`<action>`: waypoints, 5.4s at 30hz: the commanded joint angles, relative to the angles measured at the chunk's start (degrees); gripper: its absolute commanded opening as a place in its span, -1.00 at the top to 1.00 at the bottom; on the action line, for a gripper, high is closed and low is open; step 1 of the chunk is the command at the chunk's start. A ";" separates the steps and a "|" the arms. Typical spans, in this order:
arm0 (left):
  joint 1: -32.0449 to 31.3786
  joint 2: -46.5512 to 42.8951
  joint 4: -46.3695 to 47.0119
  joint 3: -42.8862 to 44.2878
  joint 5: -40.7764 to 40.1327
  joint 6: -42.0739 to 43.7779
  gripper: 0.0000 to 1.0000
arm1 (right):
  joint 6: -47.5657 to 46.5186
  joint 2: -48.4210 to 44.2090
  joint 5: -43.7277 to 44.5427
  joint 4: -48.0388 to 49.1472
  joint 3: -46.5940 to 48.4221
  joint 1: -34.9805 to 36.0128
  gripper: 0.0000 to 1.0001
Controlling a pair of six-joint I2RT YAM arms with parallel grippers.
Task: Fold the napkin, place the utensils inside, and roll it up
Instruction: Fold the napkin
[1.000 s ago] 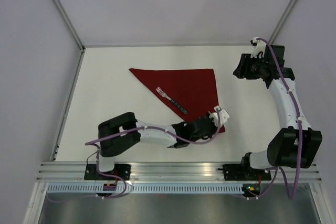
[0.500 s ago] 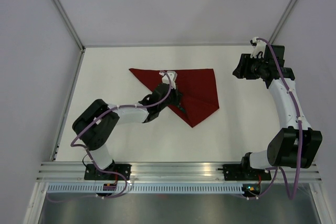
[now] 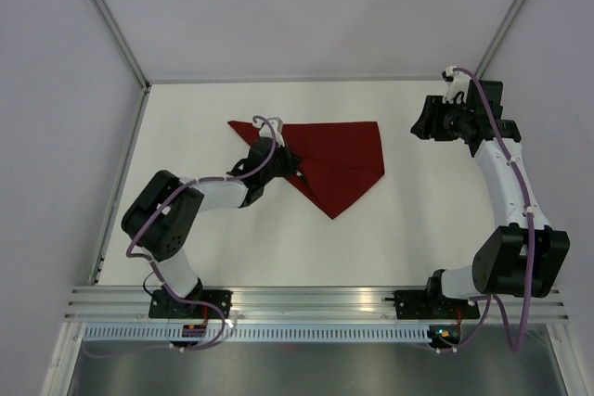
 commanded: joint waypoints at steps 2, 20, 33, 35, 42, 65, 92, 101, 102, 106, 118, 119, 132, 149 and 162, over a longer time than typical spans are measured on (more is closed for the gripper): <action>2.77 -2.12 1.47 -0.64 1.99 -2.88 0.95 | 0.59 -0.46 -1.03 1.63 -0.24 0.35 -0.13; 8.22 -0.63 2.00 -1.08 5.14 -3.67 0.95 | 0.15 0.15 -0.77 1.46 -0.41 0.61 -0.13; 9.71 -0.19 0.68 0.41 4.54 -3.24 0.65 | -0.12 0.24 -0.94 1.11 -0.76 0.70 -0.13; 9.98 -0.45 -0.45 0.85 4.27 -2.71 0.17 | -0.20 0.24 -0.94 1.19 -0.76 0.61 -0.12; 13.23 -4.31 -2.30 1.91 1.91 -2.79 -0.26 | -0.20 -0.11 -1.12 1.02 -0.76 0.70 -0.12; 28.44 14.48 -23.57 26.60 -1.61 -6.13 -0.09 | 0.41 -0.02 -3.05 1.20 -1.20 1.23 -0.11; 28.53 24.07 -31.22 36.01 -4.16 -10.62 0.59 | 0.32 0.86 -2.70 1.55 -1.47 2.37 -0.10; 28.53 15.38 -25.27 28.21 -3.99 -7.98 0.95 | 0.41 0.77 -2.53 1.46 -1.55 3.16 -0.09; 28.53 14.06 -24.03 26.80 -3.99 -7.55 0.95 | 0.50 0.77 -2.53 1.55 -1.64 3.34 -0.09; 28.53 8.00 -14.73 19.60 -1.89 -5.70 0.95 | 0.41 0.85 -2.44 1.46 -1.56 3.86 -0.09; 25.54 3.50 10.08 11.05 30.35 -1.92 0.95 | -0.21 1.29 -1.38 1.72 -1.73 5.45 -0.07; 24.67 3.76 10.52 11.14 34.73 -0.96 0.95 | -0.29 1.29 -1.21 1.72 -1.82 5.71 -0.07; 8.94 9.21 5.00 12.90 55.69 8.01 0.95 | -0.21 1.38 -0.68 1.81 -1.99 6.24 -0.07; -0.83 10.80 -11.00 10.70 49.63 21.02 0.93 | -0.29 2.70 0.99 1.63 -1.82 9.67 -0.06; -4.87 12.56 -12.42 11.40 43.83 22.34 0.35 | -1.96 3.93 2.04 1.55 -1.91 10.72 -0.06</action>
